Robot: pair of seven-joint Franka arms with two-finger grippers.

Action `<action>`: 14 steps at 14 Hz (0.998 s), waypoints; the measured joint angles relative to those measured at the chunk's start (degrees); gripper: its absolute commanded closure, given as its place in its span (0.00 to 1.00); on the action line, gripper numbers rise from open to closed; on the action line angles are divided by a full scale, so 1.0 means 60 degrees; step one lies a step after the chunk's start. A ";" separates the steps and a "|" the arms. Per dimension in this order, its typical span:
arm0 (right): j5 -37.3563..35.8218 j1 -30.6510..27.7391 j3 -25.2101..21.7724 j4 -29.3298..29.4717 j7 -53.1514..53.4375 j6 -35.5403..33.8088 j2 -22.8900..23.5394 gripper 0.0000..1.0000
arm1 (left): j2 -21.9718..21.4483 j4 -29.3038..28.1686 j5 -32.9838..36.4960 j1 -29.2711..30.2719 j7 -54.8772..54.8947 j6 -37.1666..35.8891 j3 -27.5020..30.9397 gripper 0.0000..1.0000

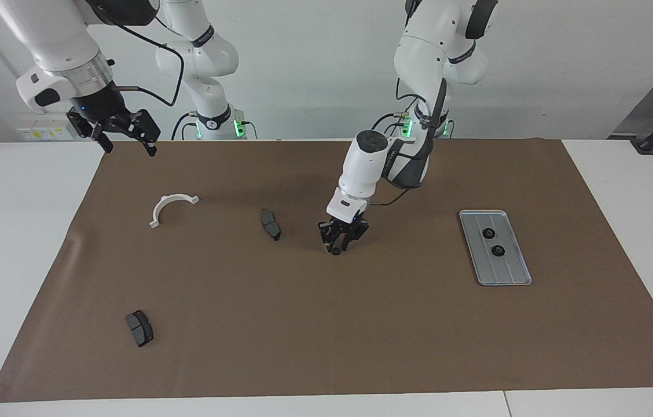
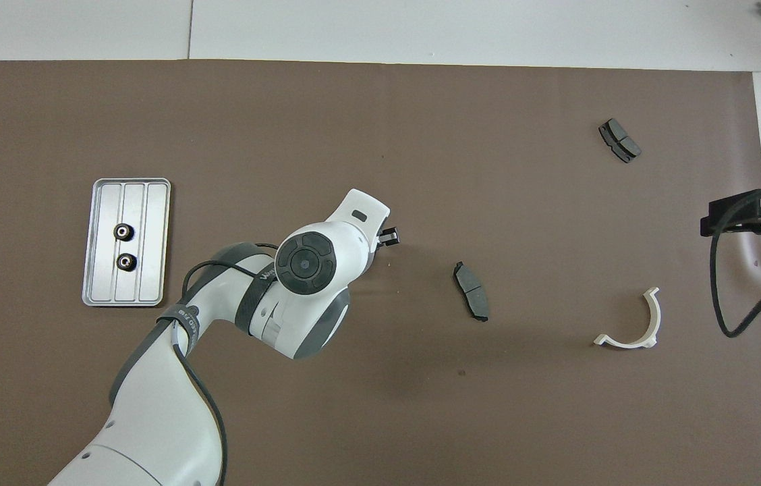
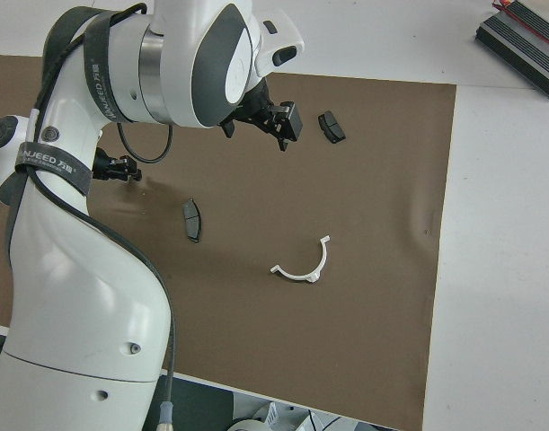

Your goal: Pick bearing gear from pile to tray

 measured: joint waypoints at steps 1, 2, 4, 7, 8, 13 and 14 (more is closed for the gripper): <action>-0.0024 0.0000 0.0006 0.0010 0.0000 0.0000 0.0000 0.00 | 0.0013 0.0000 0.0000 0.0000 -0.0001 0.0023 0.0000 0.57; -0.0028 0.0000 0.0009 0.0015 0.0000 0.0000 0.0000 0.00 | 0.0037 0.0000 0.0000 0.0000 -0.0001 0.0045 0.0000 0.57; -0.0028 0.0000 0.0013 0.0021 0.0000 0.0002 0.0000 0.00 | 0.0085 0.0000 0.0000 0.0000 -0.0003 0.0094 0.0000 0.58; -0.0028 0.0000 0.0016 0.0024 0.0000 0.0004 0.0000 0.00 | 0.0122 0.0000 0.0000 0.0000 -0.0004 0.0175 0.0001 0.62; -0.0028 0.0000 0.0017 0.0024 0.0000 0.0004 0.0000 0.00 | 0.0122 0.0000 0.0000 0.0000 -0.0005 0.0176 0.0002 0.64; -0.0027 0.0001 0.0019 0.0027 0.0005 0.0005 0.0000 0.00 | 0.0126 0.0000 0.0000 -0.0006 -0.0011 0.0179 0.0002 0.80; -0.0027 0.0001 0.0019 0.0027 0.0005 0.0005 0.0000 0.00 | 0.0126 0.0000 0.0000 -0.0008 -0.0011 0.0179 0.0002 0.83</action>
